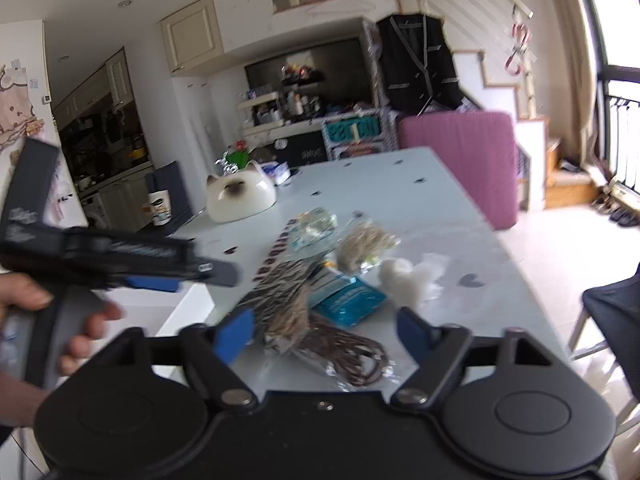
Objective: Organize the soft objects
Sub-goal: 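Move the left tool forward over the black face-mask pack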
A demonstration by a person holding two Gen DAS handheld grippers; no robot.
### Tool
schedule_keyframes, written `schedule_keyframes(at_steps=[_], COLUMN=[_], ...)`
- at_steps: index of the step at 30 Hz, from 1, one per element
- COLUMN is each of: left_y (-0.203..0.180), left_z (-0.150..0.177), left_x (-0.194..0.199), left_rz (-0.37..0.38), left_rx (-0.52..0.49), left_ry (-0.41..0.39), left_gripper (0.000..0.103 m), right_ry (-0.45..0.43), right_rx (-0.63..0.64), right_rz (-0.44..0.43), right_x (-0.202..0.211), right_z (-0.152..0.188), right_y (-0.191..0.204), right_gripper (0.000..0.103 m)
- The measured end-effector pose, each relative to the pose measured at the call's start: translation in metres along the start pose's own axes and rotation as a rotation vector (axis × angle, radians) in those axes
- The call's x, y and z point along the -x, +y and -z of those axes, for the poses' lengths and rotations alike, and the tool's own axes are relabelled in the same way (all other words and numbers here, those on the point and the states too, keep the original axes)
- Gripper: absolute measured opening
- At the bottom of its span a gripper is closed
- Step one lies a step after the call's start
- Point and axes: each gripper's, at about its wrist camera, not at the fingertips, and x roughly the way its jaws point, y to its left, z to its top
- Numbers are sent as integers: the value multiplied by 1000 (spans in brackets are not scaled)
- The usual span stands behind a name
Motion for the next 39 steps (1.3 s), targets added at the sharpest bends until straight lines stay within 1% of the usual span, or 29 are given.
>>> schedule_keyframes(at_steps=[2,3,5,8,11,13,14,16,18,21,23,26,30,33,38,39], left_y=[3,2,3,8,16,18,18,19,20,27,28,21,18,21,18,18], left_z=[-10,-15,-23,-34,-43,-47,-47,-50,-52,-54,-54,-51,-49,-49,-43,-43], left_x=[-20,-30,-48,-74,-98,-111,-116,-125,-133,-143,-148,-150,-147,-144,-137,-136], left_rz=[12,6,-18,-37,-32,-12,-10,-34,-57,-39,-41,-59,-77,-86,-126,-129], left_rx=[0,-7,-23,-29,-16,-25,-37,-60,-71,-37,-31,-81,-103,-95,-133,-135], left_ry=[30,42,58,107,183,232,247,257,258,277,286,285,269,256,225,218], left_gripper=[96,97,97,98,98,100,100,102,102,102,102,102,94,85,70,64], right_ry=[38,57,89,118,140,153,159,169,170,168,166,158,152,155,191,202], right_rx=[-11,-16,-23,-38,-57,-69,-79,-108,-150,-171,-157,-148,-152,-161,-186,-185], right_rz=[-21,-31,-51,-63,-66,-67,-68,-73,-94,-116,-110,-96,-99,-94,-81,-73], right_x=[-16,-24,-40,-57,-69,-74,-76,-80,-83,-83,-83,-75,-55,-33,3,10], right_z=[-2,-3,-3,0,3,5,6,8,8,10,11,12,17,27,52,57], right_y=[0,0,2,4,3,1,0,-4,-7,-8,-5,-4,-8,-12,-20,-21], right_gripper=[50,46,45,44,40,36,33,26,13,4,2,1,1,1,1,1])
